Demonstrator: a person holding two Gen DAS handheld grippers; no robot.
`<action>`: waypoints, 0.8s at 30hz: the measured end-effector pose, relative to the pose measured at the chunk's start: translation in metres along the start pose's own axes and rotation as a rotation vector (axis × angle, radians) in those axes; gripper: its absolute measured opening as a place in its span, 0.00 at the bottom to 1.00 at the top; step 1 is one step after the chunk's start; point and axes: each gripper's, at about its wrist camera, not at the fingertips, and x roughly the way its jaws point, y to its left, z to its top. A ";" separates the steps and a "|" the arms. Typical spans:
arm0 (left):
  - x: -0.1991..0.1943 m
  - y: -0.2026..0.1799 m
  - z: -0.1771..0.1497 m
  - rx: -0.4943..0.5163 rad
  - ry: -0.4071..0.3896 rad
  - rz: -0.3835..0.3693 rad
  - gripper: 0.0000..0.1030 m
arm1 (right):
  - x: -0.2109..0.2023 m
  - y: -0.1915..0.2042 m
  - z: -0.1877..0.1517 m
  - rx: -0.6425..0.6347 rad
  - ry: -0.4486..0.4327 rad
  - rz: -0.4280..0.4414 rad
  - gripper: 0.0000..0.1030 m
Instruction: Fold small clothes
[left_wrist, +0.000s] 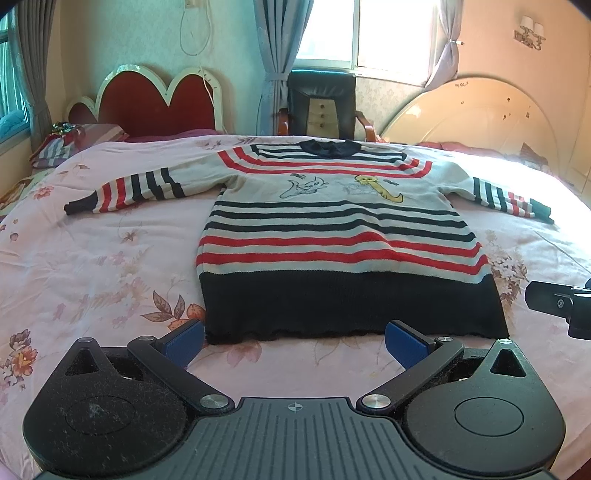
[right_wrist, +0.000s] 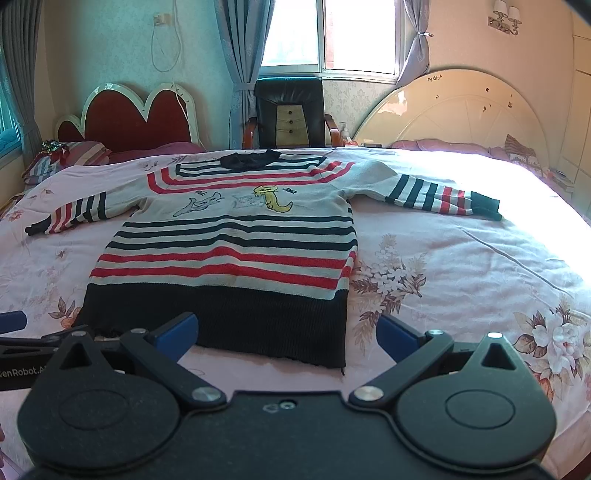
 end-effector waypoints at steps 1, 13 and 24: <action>0.000 0.000 0.000 0.000 -0.001 -0.002 1.00 | 0.000 0.000 0.000 0.000 0.000 0.000 0.99; 0.002 0.002 -0.001 -0.006 0.004 0.004 1.00 | 0.001 0.001 0.000 -0.001 0.002 0.001 0.99; 0.002 0.002 -0.001 -0.006 0.004 0.004 1.00 | 0.002 0.000 0.000 0.000 0.002 0.001 0.99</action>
